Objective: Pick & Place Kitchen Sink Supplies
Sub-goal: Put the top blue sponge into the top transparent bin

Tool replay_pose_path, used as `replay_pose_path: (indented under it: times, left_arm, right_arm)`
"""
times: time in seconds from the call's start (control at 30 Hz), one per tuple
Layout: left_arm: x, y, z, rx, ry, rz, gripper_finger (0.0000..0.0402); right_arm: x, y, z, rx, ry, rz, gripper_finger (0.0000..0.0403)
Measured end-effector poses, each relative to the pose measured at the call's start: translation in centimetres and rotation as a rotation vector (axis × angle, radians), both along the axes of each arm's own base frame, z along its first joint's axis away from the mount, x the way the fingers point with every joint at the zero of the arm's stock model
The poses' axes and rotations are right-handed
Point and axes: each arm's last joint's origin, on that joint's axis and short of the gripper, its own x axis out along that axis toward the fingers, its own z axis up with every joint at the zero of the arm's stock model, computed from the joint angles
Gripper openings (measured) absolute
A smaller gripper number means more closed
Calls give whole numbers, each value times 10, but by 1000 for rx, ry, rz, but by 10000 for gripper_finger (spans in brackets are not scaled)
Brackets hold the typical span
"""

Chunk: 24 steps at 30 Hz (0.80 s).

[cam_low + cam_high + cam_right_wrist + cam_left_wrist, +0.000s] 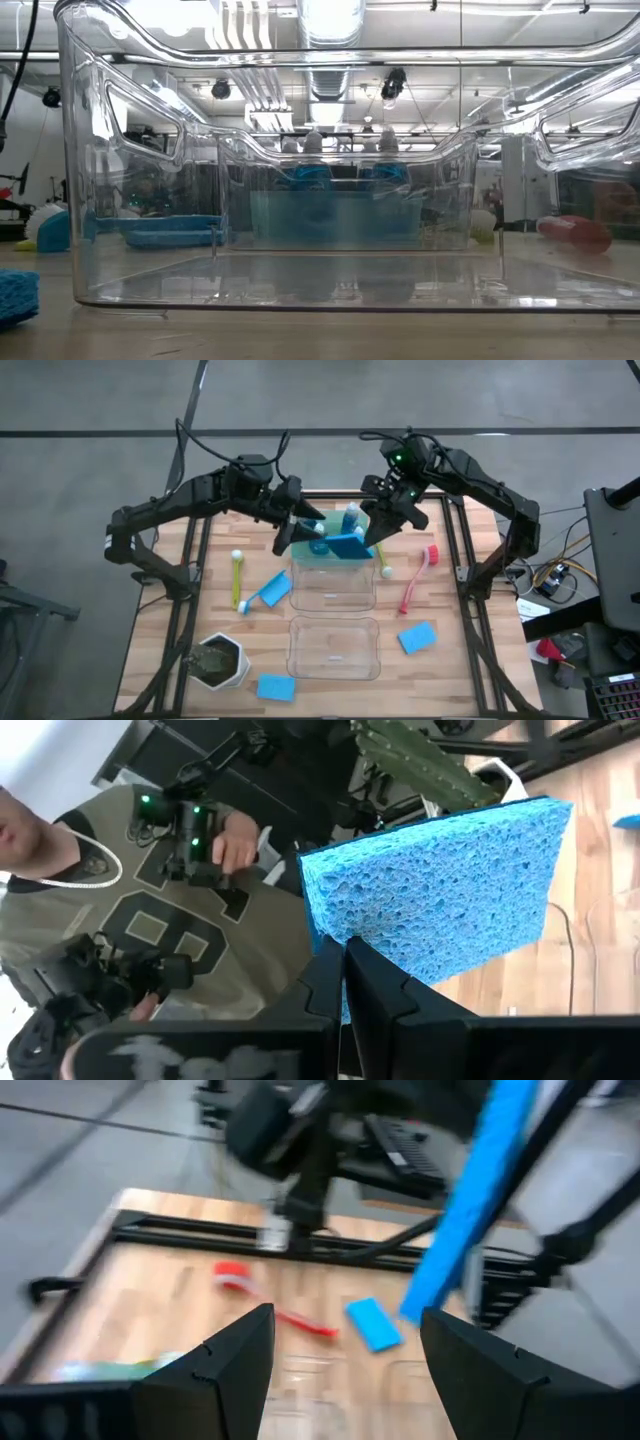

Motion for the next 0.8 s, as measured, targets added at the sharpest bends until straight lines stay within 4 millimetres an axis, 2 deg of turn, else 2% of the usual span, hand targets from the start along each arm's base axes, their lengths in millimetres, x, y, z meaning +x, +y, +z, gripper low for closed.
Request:
replay_pose_path:
  times: [0.17,0.5,0.63,0.8]
  left_arm:
    - [5,-5,-5,-100,-22,-143,243]
    - [16,-5,-25,-177,29,-139,237]
    - [17,-6,-28,-202,36,-160,210]
    - [17,-7,-25,-200,4,-184,147]
  right_arm:
    - [9,-1,-7,14,31,1,8]
    - [19,-2,-13,9,25,15,8]
    - [20,-3,-12,9,11,10,8]
    - [20,-3,-12,13,16,8,8]
